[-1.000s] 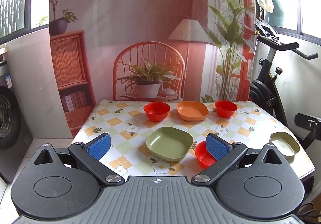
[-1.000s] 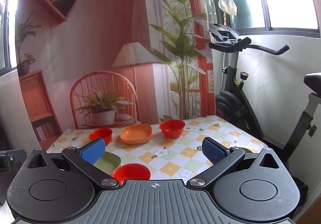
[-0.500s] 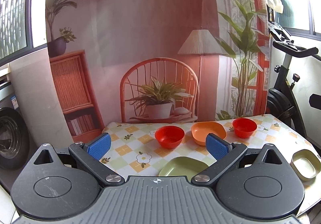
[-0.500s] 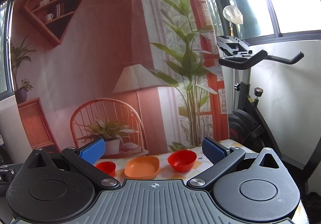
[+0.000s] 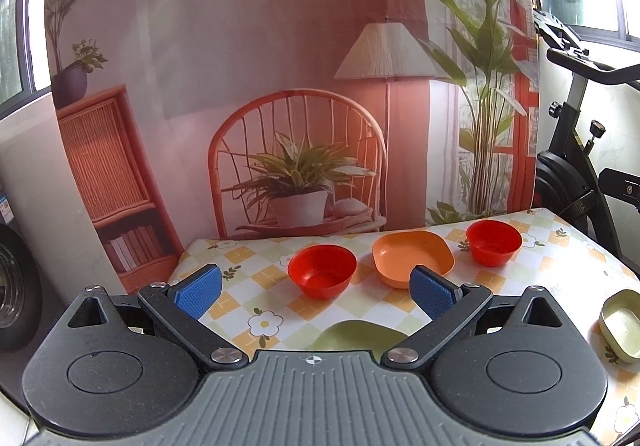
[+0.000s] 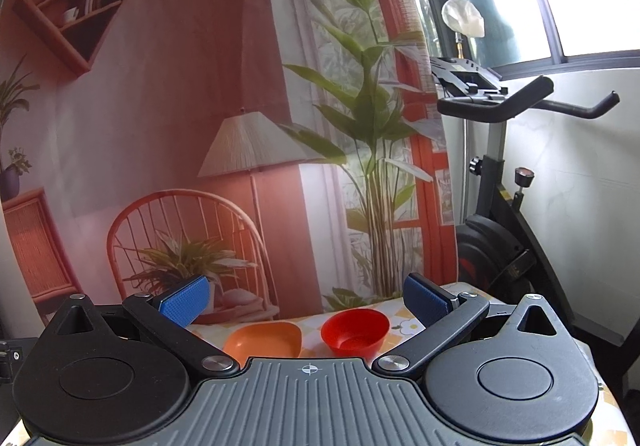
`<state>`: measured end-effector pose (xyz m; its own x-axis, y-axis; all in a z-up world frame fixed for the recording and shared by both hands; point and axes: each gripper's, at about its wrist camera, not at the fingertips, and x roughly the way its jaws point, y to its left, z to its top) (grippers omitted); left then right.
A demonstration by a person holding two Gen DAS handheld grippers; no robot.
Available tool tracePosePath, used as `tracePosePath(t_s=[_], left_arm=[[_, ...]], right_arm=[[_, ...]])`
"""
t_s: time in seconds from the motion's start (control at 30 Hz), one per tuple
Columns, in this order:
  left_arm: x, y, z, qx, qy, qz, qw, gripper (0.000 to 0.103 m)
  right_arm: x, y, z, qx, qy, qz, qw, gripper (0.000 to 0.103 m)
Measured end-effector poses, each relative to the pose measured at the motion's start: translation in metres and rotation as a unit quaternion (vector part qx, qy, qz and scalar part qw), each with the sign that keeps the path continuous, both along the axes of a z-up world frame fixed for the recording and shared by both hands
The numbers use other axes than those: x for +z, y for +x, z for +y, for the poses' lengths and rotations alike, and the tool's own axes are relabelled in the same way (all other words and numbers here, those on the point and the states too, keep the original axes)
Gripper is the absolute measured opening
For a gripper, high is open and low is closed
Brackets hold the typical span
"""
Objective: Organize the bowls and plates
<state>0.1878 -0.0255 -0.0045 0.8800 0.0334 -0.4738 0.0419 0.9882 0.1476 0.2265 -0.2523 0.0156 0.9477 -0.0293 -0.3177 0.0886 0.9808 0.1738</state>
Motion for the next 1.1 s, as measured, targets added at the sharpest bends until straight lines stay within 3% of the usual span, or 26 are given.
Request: tracePosePath(t_s=[0.13,0.37,0.67,0.87,1.1], left_arm=[[-0.014,0.021,-0.001,-0.002,-0.001,0.026,0.9996,0.091],[-0.026,0.048,0.010,0.004,-0.010,0.050,0.9987,0.089],[0.010,0.081,0.043,0.031,-0.018,0.037,0.9987,0.087],[0.022,0.099,0.068,0.037,-0.026,0.041,0.9981,0.087],[0.017,0.117,0.099,0.033,-0.020,0.050,0.9980,0.087]], right_arm=[[-0.013,0.022,-0.006,0.000,0.007,0.022,1.000,0.103],[-0.031,0.058,-0.011,0.002,0.000,0.090,0.996,0.103],[-0.007,0.076,-0.003,0.032,-0.002,0.098,0.995,0.103],[0.005,0.085,0.030,0.055,0.009,0.117,0.992,0.103],[-0.009,0.104,0.089,0.065,0.032,0.154,0.985,0.102]])
